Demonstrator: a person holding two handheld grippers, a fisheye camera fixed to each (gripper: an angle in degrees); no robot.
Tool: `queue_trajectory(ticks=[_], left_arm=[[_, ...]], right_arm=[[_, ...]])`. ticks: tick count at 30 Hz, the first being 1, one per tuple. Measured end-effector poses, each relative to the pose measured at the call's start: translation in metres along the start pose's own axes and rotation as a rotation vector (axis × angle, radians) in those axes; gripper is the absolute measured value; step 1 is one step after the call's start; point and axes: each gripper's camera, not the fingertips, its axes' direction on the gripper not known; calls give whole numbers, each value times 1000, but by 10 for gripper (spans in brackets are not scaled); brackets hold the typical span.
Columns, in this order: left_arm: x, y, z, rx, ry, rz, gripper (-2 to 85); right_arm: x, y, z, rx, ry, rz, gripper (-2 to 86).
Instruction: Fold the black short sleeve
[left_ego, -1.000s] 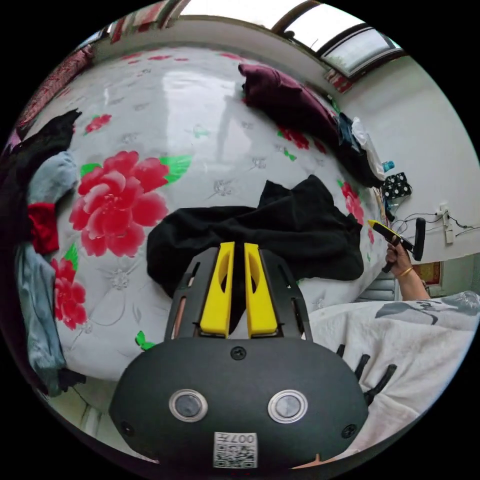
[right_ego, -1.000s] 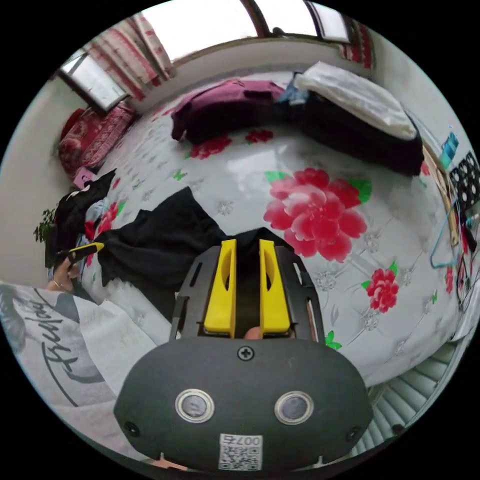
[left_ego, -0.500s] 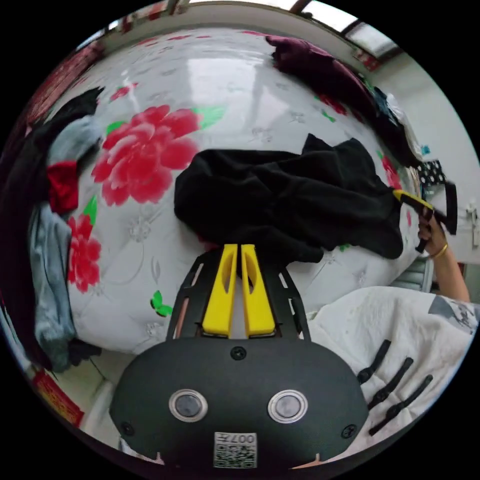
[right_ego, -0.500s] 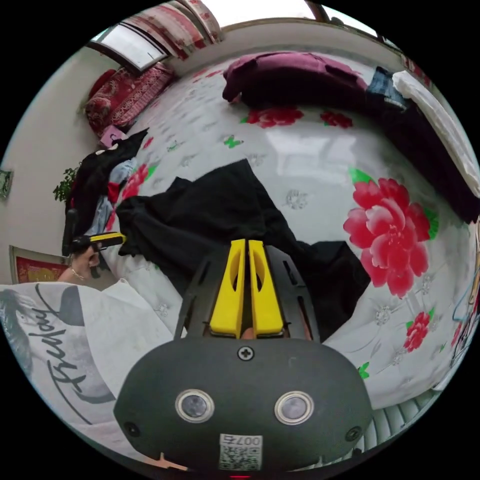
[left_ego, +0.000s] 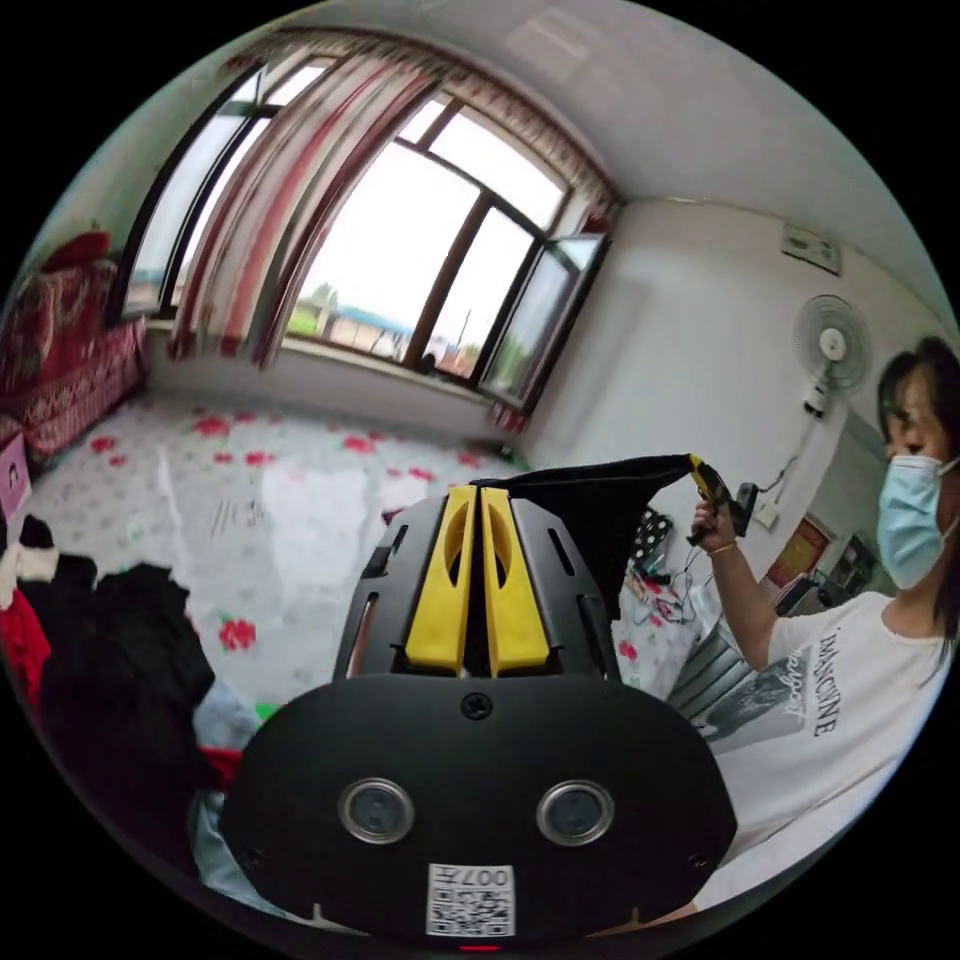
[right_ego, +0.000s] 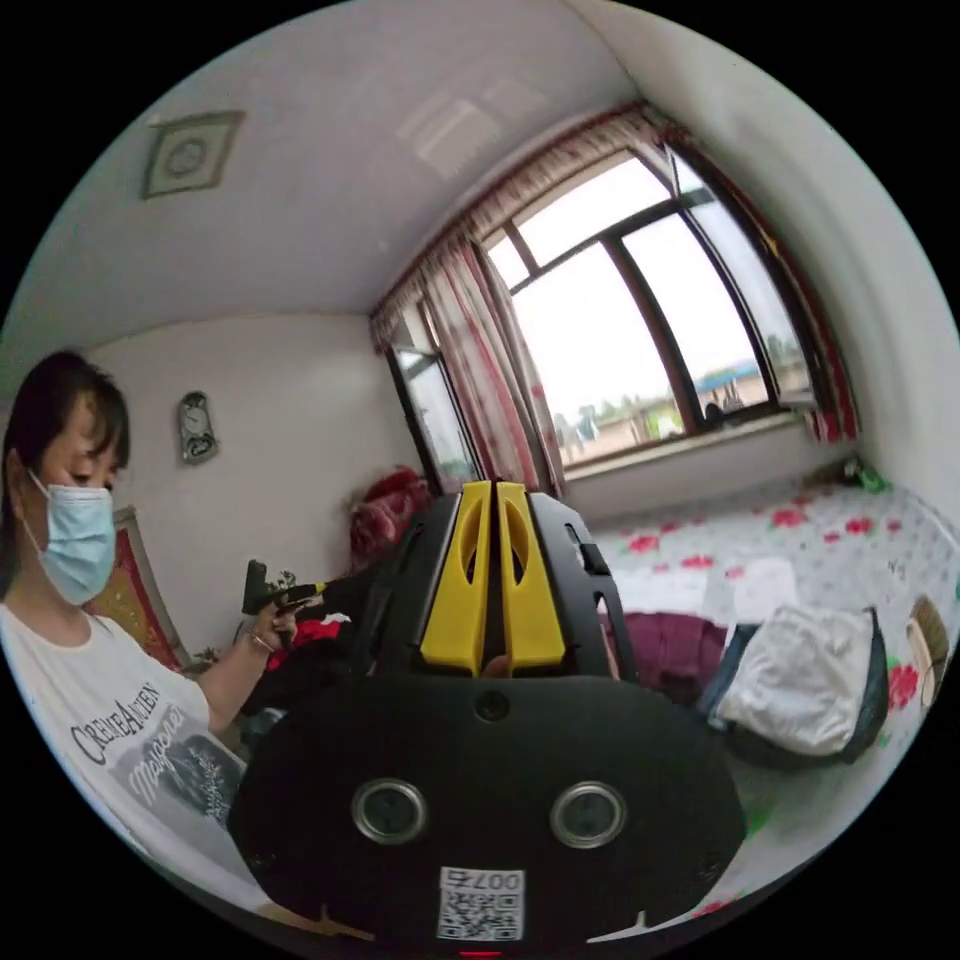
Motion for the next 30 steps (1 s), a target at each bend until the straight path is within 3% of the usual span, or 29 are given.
queue_trajectory(ticks=[5, 11, 14, 16, 19, 23, 30], left_arm=[[51, 3, -61, 131, 29, 110, -10], [72, 78, -77, -20, 22, 60, -10], [59, 127, -51, -254, -1, -50, -10], [42, 160, -25, -421, 27, -164, -10], [18, 210, 7, -597, 65, -328, -10], [-16, 225, 14, -480, 132, -501, -9], [-92, 170, 92, -381, 27, -503, 4]], right_arm=[[-58, -25, -79, 88, -28, -159, -3], [-66, 54, -125, -96, 73, -137, -3], [-33, 127, -134, -301, 143, 34, -3], [9, 196, -137, -455, 184, 295, -3], [52, 269, -145, -522, 177, 576, -3], [82, 297, -137, -524, 158, 668, -3], [159, 265, -9, -553, 130, 491, 2]])
